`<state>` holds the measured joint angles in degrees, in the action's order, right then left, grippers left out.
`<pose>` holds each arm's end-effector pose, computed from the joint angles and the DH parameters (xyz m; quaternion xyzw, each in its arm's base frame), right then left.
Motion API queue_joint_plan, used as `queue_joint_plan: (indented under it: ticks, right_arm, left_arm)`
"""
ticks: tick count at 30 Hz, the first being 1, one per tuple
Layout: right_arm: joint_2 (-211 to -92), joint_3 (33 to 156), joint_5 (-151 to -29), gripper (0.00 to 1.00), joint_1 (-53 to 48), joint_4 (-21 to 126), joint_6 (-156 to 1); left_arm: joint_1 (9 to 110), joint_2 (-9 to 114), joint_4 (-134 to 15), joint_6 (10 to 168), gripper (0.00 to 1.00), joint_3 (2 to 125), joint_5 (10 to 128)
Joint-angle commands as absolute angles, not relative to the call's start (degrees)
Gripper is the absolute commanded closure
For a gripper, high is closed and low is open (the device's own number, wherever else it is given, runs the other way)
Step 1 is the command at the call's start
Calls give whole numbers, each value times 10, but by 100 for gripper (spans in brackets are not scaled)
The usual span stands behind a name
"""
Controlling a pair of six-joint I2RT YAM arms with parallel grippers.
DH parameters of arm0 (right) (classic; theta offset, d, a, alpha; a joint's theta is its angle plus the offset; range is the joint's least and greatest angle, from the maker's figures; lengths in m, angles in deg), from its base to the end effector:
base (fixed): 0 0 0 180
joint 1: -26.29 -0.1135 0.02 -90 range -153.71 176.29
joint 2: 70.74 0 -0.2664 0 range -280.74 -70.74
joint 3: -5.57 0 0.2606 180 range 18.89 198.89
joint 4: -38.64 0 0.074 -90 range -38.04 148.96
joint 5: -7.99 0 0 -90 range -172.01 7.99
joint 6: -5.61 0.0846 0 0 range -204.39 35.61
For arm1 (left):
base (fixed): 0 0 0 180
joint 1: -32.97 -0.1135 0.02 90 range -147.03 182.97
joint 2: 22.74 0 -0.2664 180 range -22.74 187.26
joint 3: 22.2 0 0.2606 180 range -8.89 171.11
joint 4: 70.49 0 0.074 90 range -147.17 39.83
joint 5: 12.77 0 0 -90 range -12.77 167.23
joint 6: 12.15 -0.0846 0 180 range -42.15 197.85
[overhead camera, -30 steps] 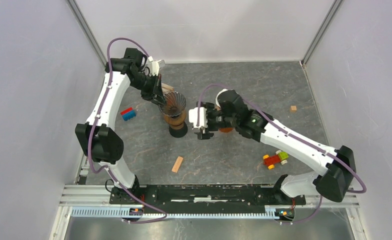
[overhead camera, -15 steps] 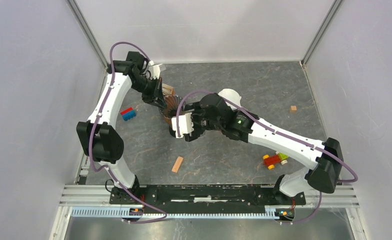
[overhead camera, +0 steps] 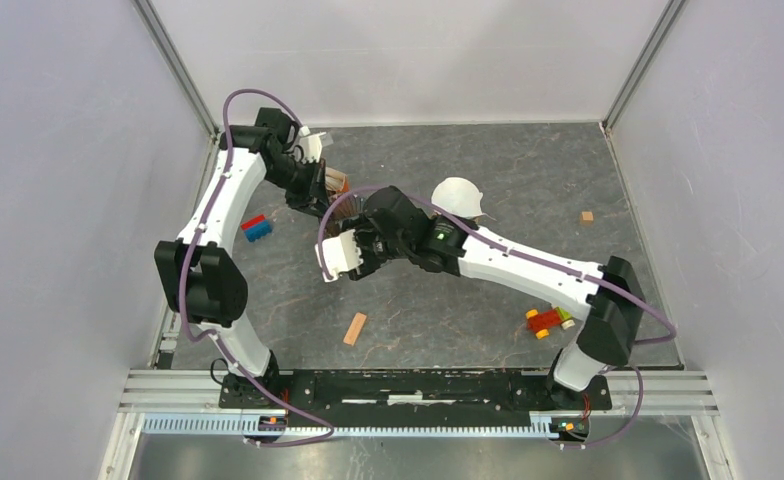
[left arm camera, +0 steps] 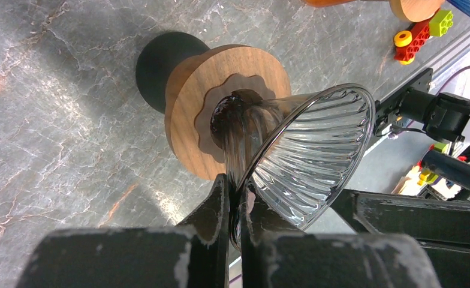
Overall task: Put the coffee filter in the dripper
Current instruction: Place the coffee dripper in the dripper holder.
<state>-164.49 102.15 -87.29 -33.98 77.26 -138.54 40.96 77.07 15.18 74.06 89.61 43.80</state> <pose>0.2045 0.3738 0.2997 -0.7589 0.4639 0.0652 0.4523 0.3510 -0.0963 0.2914 0.1379 0.9388 -0.2895 0.1255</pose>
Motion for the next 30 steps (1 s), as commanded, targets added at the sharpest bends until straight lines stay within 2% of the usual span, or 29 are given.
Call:
queue_joint_plan:
  ticks: [1,8,19,30]
  right_arm:
    - [-1674,1066,-867,39,-343,789,-1406]
    - [-1706,1092,-866,58,-343,803,-1415]
    - [-1732,1095,-852,71,-342,811,-1426]
    - [-1725,1055,-861,96,-332,784,-1412]
  left_arm:
    - [408,766,134,747,98,888,416]
    - [408,767,121,747,98,865,410]
    - [407,766,101,746,98,836,412]
    - [408,767,111,733,98,862,453]
